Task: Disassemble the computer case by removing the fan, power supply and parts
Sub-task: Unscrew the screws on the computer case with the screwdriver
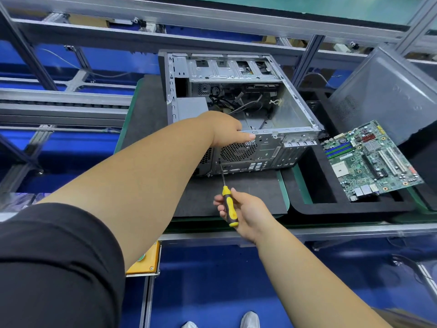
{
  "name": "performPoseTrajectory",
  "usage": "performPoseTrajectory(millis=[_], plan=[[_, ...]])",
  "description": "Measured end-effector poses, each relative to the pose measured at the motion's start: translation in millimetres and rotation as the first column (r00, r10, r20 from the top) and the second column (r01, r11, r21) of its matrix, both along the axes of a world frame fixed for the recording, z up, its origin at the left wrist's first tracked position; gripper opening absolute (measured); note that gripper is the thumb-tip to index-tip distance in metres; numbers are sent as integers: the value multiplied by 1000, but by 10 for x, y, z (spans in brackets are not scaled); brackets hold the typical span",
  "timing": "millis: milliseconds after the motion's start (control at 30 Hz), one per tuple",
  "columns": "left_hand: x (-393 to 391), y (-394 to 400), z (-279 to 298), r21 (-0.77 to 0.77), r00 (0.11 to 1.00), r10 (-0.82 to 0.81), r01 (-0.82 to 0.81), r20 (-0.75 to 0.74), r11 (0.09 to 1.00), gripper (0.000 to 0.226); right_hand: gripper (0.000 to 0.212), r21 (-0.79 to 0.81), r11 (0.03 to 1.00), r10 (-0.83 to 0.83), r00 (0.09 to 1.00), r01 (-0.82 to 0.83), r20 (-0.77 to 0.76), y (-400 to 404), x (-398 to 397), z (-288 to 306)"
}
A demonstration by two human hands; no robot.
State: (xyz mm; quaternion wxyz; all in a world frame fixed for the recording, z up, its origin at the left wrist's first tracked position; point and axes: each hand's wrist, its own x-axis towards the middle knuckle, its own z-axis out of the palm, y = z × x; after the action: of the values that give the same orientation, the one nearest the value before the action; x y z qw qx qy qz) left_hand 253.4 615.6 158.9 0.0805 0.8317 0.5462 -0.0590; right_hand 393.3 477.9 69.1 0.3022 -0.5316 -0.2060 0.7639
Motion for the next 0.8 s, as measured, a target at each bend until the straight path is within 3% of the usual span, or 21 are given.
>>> performPoseTrajectory(millis=[167, 233, 300, 367, 433, 500, 600, 667, 733, 800], plan=[[-1, -4, -13, -1, 1000, 2, -2, 2, 1000, 56, 34, -154, 986, -105, 962, 67, -252, -39, 25, -52], [2, -6, -11, -3, 1000, 4, -4, 4, 1000, 57, 34, -155, 984, -124, 964, 88, -236, -41, -12, -74], [5, -5, -7, -7, 1000, 9, -9, 7, 1000, 59, 35, -70, 995, -77, 996, 73, -52, -21, -60, -67], [10, -5, 0, -12, 1000, 12, -12, 9, 1000, 59, 34, 65, 998, -2, 964, -15, 265, 0, -96, -25], [13, -13, 12, -16, 1000, 15, -15, 7, 1000, 59, 32, 212, 960, 36, 826, -186, 562, -5, -101, 3], [10, -20, 22, -17, 1000, 15, -15, 4, 1000, 60, 30, 290, 896, 8, 666, -336, 746, -30, -88, 17], [7, -26, 29, -15, 1000, 13, -13, 1, 1000, 62, 28, 274, 822, -86, 366, -499, 926, -57, -118, 32], [8, -25, 19, -20, 1000, 16, -16, 8, 1000, 61, 26, 277, 780, -188, 213, -562, 959, -68, -152, 41], [4, -23, 9, -23, 1000, 22, -21, 19, 1000, 58, 28, 301, 751, -242, 180, -588, 953, -69, -169, 26], [-2, -18, 3, -23, 999, 28, -28, 21, 999, 58, 30, 291, 803, -129, 325, -520, 937, -16, -171, 13]])
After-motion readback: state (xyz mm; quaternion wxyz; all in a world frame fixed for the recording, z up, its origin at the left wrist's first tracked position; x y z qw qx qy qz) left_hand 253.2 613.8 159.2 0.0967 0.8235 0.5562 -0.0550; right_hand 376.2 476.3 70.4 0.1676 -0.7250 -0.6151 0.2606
